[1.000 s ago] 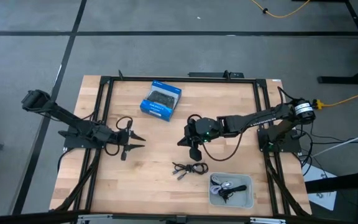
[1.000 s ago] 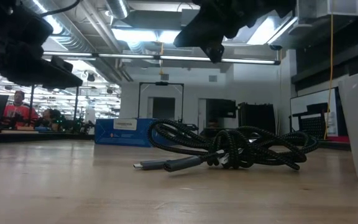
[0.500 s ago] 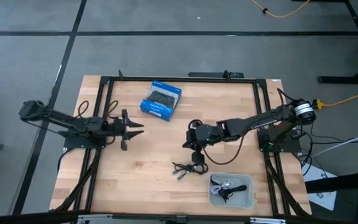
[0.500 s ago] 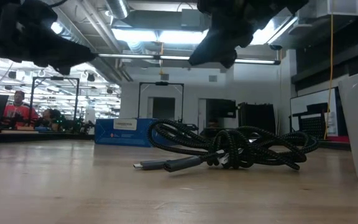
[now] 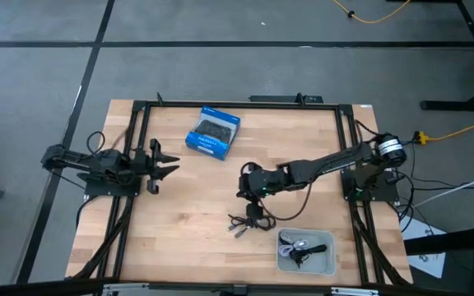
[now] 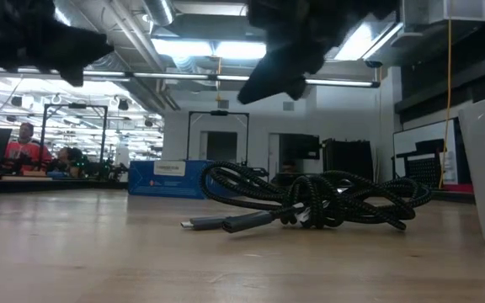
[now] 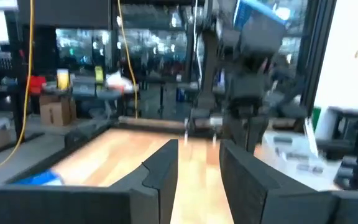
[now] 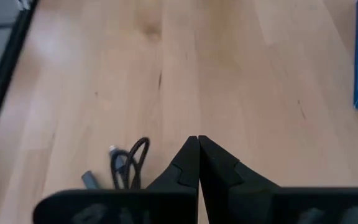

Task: Pick and place USB-C Cables
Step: Put the black charger cable into the white bin

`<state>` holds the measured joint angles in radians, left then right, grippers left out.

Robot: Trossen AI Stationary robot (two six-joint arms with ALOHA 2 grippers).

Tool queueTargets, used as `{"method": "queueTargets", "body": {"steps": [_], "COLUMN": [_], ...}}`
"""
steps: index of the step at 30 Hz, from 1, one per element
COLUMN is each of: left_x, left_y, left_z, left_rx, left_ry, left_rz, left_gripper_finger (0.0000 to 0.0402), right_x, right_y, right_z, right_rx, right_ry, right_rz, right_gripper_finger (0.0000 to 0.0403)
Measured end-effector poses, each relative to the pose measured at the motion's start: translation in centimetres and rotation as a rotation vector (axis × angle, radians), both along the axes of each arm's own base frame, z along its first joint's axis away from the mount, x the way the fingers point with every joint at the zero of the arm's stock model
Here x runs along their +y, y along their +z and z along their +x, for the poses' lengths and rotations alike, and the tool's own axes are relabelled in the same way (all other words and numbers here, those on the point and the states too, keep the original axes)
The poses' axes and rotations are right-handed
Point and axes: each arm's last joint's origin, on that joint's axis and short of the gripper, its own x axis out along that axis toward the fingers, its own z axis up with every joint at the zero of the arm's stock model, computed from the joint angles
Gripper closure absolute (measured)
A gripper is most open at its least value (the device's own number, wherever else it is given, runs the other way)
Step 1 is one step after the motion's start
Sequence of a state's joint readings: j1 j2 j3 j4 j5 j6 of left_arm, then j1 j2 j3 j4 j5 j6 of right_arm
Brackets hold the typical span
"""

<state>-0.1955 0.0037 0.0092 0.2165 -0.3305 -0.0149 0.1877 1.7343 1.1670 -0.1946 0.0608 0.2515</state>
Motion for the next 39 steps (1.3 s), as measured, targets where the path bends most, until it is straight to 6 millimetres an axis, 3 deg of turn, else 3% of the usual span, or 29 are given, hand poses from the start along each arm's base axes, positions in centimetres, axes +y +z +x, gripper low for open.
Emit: {"method": "queueTargets", "body": {"steps": [9,17,26,39], "left_x": [-0.1,-0.3,-0.3,-0.3], "left_y": [-1.1,-1.5,-1.5,-1.5], "left_z": [0.2,0.2,0.2,0.2], "left_rx": [0.114,0.155,0.154,0.154], "left_ry": [-0.003,-0.032,-0.035,-0.035], "left_rz": [0.022,0.034,0.034,0.034], "left_gripper_finger": [0.0292,0.0292,0.0292,0.0292], "right_x": [0.4,0.9,3.4,4.7], "right_y": [0.6,1.4,1.9,1.4], "right_z": [3.2,1.7,1.3,1.3], "right_rx": [0.208,0.448,0.46,0.452], "right_ry": [0.028,-0.049,0.058,0.169], "right_rz": [-0.113,-0.022,0.097,0.212], "right_gripper_finger": [0.0397,0.0397,0.0395,0.0265]}}
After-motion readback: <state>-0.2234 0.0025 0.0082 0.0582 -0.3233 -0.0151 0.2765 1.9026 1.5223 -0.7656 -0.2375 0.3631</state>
